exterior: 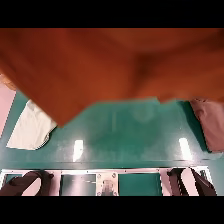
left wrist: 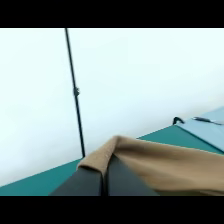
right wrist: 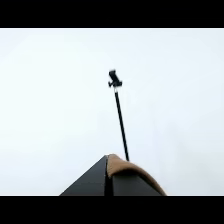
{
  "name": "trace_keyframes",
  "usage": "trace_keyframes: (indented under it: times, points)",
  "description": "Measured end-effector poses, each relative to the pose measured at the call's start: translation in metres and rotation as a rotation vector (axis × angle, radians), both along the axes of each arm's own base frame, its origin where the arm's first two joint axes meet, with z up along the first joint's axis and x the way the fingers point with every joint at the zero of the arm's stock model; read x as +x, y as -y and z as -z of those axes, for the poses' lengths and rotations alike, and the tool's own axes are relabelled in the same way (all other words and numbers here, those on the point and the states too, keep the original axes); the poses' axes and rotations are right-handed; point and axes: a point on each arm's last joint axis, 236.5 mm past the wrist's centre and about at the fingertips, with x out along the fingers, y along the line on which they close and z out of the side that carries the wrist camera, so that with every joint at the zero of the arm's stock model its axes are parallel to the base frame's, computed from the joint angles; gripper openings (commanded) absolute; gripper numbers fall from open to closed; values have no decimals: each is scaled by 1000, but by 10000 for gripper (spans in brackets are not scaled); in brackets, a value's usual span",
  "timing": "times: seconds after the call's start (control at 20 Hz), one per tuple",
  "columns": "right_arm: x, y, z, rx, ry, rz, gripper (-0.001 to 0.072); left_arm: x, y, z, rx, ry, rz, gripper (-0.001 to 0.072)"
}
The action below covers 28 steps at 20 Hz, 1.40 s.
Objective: Fold the shirts.
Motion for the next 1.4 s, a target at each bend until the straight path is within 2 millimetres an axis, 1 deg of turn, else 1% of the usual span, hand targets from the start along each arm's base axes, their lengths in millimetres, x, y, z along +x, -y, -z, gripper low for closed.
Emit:
trace_keyframes:
  times: [0.05,0.1,0.15,0.25,0.3,0.35,0.4,0.45,0.5,0.6,0.7,0.75,0.8,0.85,0.9,0.95,1.05,1.1,1.2,1.3,1.4]
  points:
    - [2,3,3,-5,-10,14,15,8,-5,7,0,-26,-23,19]
    - [7,7,9,-1,-32,18,15,18,-8,19,0,-65,-38,19]
    - [14,11,20,7,-64,18,15,31,-11,35,0,-117,-49,19]
    - [37,28,52,53,-153,10,15,63,-13,80,2,-249,-56,19]
    - [52,39,76,89,-212,3,15,81,-13,107,4,-325,-55,19]
    - [68,50,102,126,-272,-8,15,101,-13,140,12,-408,-52,19]
    - [87,60,134,163,-344,-24,15,118,-11,171,20,-479,-38,19]
    - [107,68,172,199,-422,-46,15,136,-7,206,23,-551,-14,19]
    - [125,72,209,233,-497,-70,16,154,-2,242,23,-622,13,19]
    - [162,78,290,306,-650,-115,16,186,4,315,16,-760,49,19]
    - [196,84,368,380,-788,-134,15,215,10,378,-10,-865,80,19]
    - [210,87,400,418,-842,-136,16,227,12,407,-22,-912,91,19]
    - [224,90,431,461,-891,-141,15,240,15,431,-47,-945,99,19]
    - [237,93,457,505,-931,-145,16,252,17,449,-78,-965,102,19]
    - [248,96,477,544,-958,-150,15,263,18,468,-100,-987,99,19]
    - [261,100,493,580,-976,-154,15,276,18,480,-127,-991,93,19]
    - [281,106,514,619,-997,-161,16,297,18,487,-167,-973,79,20]
    - [289,108,520,630,-1001,-164,15,307,16,488,-176,-957,68,19]
    - [299,111,528,638,-1006,-168,15,322,13,481,-194,-919,49,19]
    - [303,114,537,615,-1028,-162,15,324,11,487,-167,-923,46,19]
    - [298,113,552,552,-1083,-160,14,318,11,496,-119,-952,56,19]
